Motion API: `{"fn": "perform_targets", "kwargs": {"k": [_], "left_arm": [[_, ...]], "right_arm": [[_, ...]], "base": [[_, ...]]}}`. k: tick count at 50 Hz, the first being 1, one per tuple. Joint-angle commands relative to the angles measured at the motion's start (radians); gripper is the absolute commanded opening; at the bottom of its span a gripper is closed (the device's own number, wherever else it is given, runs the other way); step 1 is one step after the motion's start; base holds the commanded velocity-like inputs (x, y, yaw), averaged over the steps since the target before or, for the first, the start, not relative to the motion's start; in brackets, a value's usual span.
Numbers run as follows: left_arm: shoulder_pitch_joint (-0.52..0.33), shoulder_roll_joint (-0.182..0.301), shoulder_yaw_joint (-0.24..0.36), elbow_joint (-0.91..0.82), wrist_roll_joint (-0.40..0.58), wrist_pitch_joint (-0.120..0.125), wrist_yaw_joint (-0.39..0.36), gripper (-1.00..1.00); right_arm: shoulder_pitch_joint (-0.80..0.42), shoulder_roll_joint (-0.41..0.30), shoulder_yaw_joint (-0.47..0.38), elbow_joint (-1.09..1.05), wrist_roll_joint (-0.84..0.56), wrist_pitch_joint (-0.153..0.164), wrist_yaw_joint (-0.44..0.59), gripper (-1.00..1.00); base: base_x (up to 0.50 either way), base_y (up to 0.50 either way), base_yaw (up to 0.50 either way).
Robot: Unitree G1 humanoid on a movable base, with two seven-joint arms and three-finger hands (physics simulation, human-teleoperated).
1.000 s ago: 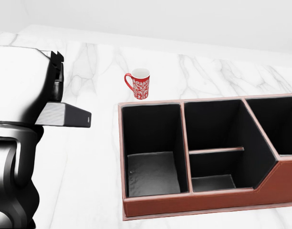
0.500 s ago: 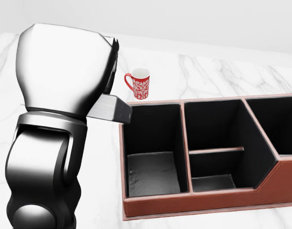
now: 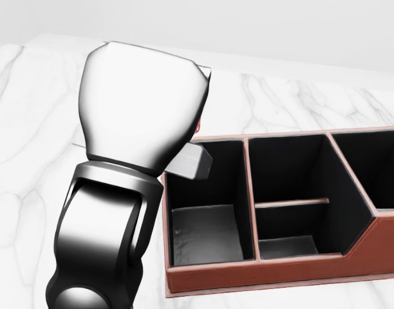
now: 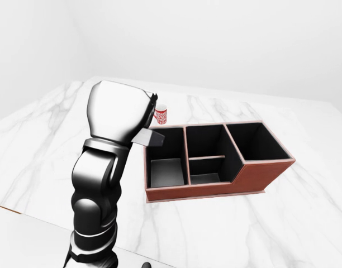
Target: Pick up the book and place it in the left compartment of the caddy.
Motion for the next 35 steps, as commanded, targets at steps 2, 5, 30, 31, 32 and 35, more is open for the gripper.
{"fn": "perform_targets", "kwargs": {"k": [2,5,30,31,32,35], "left_arm": [[0.006,-0.013,-0.013,-0.007,0.013,-0.013,0.04,-1.0],[0.006,-0.013,-0.013,-0.007,0.013,-0.012,0.04,-1.0],[0.017,-0.079,-0.074,-0.023,0.062,-0.041,0.022,-1.0],[0.019,-0.086,-0.081,-0.02,0.066,-0.043,0.023,-1.0],[0.022,-0.089,-0.084,-0.017,0.069,-0.046,0.024,-1.0],[0.037,-0.096,-0.091,0.003,0.068,-0.046,0.048,-1.0]], "right_arm": [[-0.002,-0.001,0.004,0.003,-0.01,0.0,-0.005,1.0],[-0.002,-0.001,0.004,0.003,-0.01,0.0,-0.005,1.0],[-0.003,0.0,0.001,-0.003,-0.015,0.0,-0.003,1.0],[-0.002,-0.001,-0.001,-0.005,-0.013,0.0,-0.005,1.0],[-0.003,-0.001,0.0,-0.004,-0.014,0.0,-0.005,1.0],[-0.004,0.0,0.003,-0.005,-0.015,0.0,-0.005,1.0]], "base": [[0.0,0.0,0.0],[0.0,0.0,0.0],[0.0,0.0,0.0],[0.0,0.0,0.0],[0.0,0.0,0.0],[0.0,0.0,0.0]]}}
